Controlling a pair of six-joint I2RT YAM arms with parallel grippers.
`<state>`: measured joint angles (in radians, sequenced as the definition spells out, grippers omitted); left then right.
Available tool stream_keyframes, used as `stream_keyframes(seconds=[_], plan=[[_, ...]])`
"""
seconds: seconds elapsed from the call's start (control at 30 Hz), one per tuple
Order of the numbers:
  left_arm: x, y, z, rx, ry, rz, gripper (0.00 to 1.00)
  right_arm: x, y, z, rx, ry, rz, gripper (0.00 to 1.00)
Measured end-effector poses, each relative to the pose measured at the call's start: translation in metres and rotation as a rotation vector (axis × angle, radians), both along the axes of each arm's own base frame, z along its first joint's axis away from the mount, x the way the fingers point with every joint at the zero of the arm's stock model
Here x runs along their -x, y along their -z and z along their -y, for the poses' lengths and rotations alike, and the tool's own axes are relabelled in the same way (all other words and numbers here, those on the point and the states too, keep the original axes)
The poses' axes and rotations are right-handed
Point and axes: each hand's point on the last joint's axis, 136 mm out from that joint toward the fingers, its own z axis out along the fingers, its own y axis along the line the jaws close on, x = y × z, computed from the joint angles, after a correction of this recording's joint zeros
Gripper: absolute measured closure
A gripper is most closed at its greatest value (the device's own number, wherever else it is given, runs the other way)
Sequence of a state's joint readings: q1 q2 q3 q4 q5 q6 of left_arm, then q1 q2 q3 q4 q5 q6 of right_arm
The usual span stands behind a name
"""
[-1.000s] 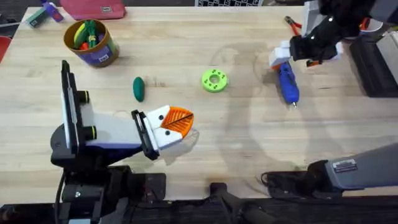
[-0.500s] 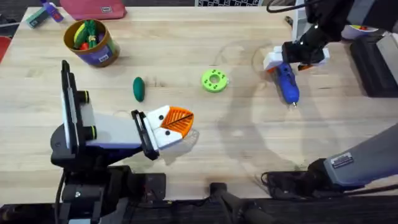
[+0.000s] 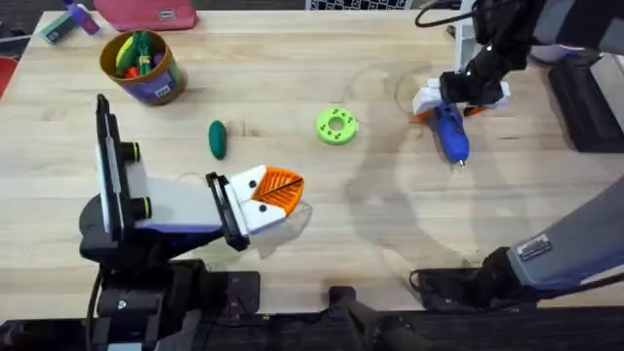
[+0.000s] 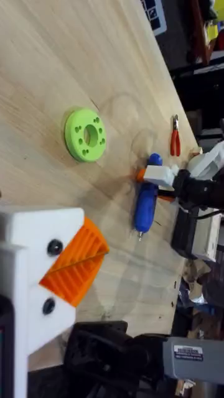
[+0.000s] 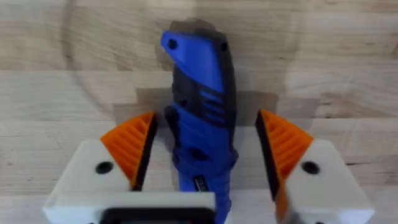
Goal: Pick up the gripper from the table and insert it into the empty holder that is missing its gripper. Then pick up a screw, insert it into the mounting hole, and use the screwdriver to tighten it. Finally, clean up the table by picking up the vegetable and placing it into the bucket.
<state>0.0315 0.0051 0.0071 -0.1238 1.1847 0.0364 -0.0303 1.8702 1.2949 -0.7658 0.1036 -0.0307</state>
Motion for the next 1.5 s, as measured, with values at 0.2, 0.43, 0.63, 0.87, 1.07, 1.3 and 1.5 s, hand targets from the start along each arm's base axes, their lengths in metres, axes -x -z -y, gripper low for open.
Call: stream_keyframes(seconds=[0.2, 0.43, 0.63, 0.87, 1.07, 1.3, 1.5], plan=[[0.000, 0.000, 0.000, 0.000, 0.000, 0.000, 0.989, 0.000, 0.000, -0.001, -0.001, -0.018, -0.001, 0.500], [0.000, 0.000, 0.000, 0.000, 0.000, 0.000, 0.989, -0.002, 0.000, 0.000, -0.004, -0.020, 0.005, 0.976], [0.000, 0.000, 0.000, 0.000, 0.000, 0.000, 0.989, -0.001, 0.000, -0.001, -0.004, -0.021, 0.001, 0.976], [0.000, 0.000, 0.000, 0.000, 0.000, 0.000, 0.989, -0.002, -0.021, -0.003, -0.021, -0.003, -0.019, 0.976], [0.000, 0.000, 0.000, 0.000, 0.000, 0.000, 0.989, -0.028, -0.063, -0.023, -0.141, -0.016, 0.114, 0.976], [0.000, 0.000, 0.000, 0.000, 0.000, 0.000, 0.989, -0.034, -0.156, -0.049, -0.263, -0.052, 0.375, 0.976], [0.000, 0.000, 0.000, 0.000, 0.000, 0.000, 0.989, -0.018, -0.234, -0.079, -0.316, -0.110, 0.593, 0.976]])
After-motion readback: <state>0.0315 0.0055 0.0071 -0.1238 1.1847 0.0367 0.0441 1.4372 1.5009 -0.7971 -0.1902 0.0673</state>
